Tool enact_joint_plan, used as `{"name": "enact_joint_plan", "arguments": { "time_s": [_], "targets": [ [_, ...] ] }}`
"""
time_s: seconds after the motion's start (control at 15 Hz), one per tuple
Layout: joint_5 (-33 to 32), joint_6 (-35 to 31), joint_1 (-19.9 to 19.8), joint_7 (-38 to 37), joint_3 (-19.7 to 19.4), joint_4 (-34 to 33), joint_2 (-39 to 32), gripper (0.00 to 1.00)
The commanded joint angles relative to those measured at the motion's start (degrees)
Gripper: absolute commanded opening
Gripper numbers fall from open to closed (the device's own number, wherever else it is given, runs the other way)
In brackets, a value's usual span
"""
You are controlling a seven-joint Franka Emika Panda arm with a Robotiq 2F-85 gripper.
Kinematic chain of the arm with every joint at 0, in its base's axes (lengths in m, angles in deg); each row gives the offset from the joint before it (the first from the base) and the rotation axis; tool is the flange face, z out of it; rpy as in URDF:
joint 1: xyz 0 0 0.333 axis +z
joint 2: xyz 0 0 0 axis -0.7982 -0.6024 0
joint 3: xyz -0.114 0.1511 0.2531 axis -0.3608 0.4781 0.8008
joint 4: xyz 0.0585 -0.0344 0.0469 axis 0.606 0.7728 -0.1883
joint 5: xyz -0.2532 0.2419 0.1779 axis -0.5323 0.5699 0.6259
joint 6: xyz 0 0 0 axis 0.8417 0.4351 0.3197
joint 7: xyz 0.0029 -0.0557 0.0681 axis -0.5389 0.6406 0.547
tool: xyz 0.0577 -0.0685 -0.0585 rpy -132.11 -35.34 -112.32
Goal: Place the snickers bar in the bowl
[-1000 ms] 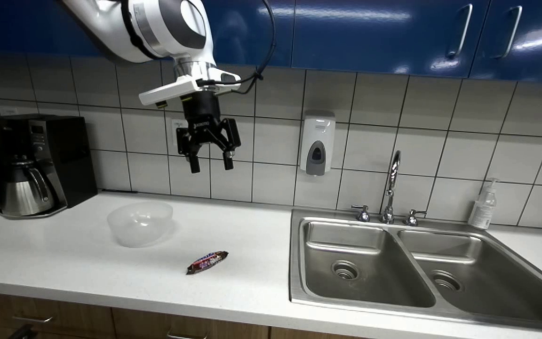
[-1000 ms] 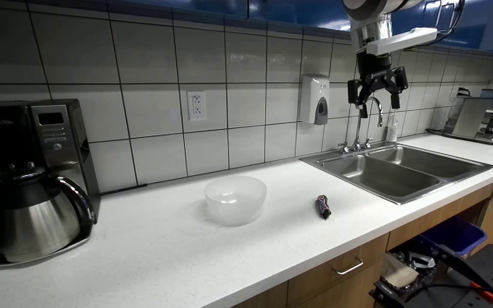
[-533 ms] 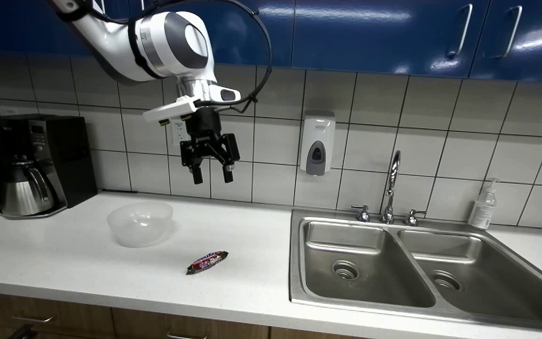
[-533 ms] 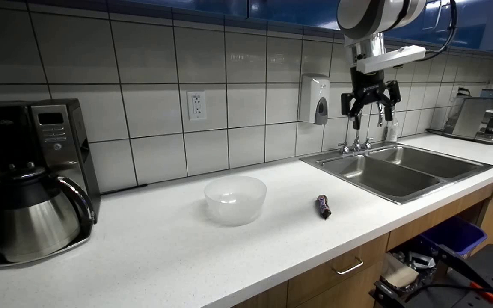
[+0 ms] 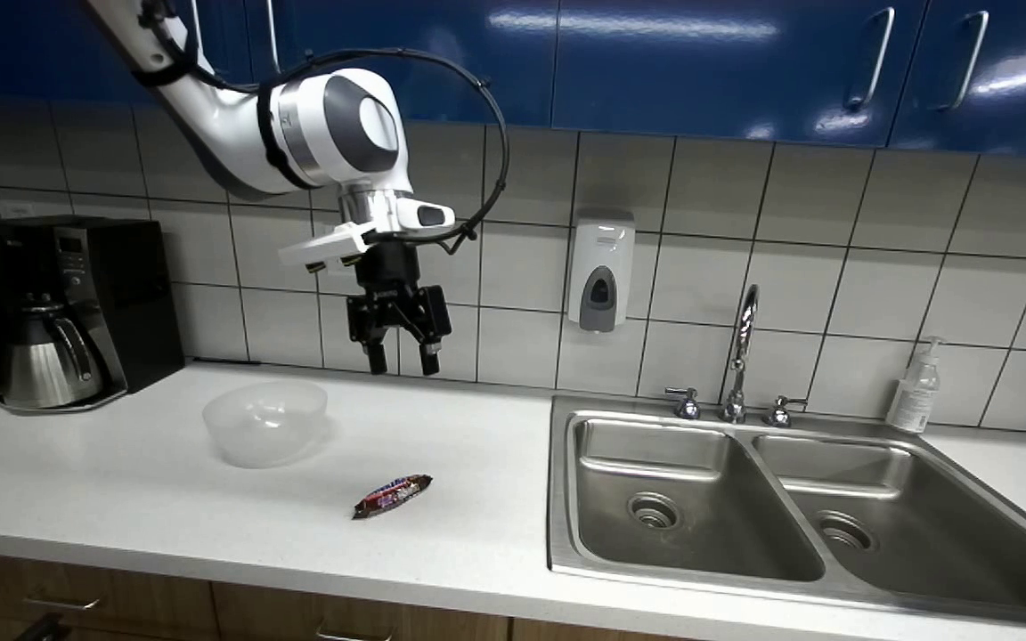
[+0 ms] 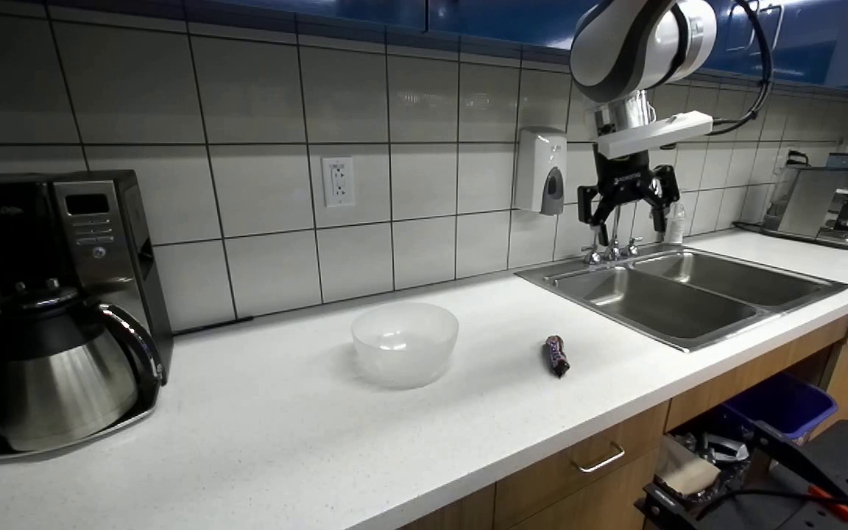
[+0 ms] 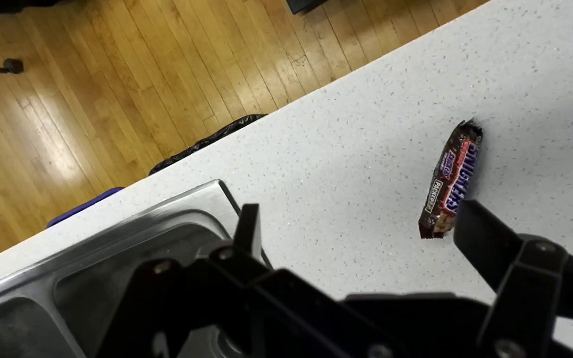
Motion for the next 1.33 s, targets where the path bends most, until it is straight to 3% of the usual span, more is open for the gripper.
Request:
{"name": "enact_joint_plan", "arguments": {
  "time_s": [0.0, 0.6, 1.27],
  "targets": [
    [-1.19, -2.27, 0.66, -4.73, -0.27, -0.69, -2.04, 1.0],
    [-1.4, -6.13, 2.28, -10.09, -0.85, -2.77, -7.75, 1.0],
    [1.46, -8.85, 3.62, -8.48, -1.62, -6.39, -15.04, 1.0]
  ]
}}
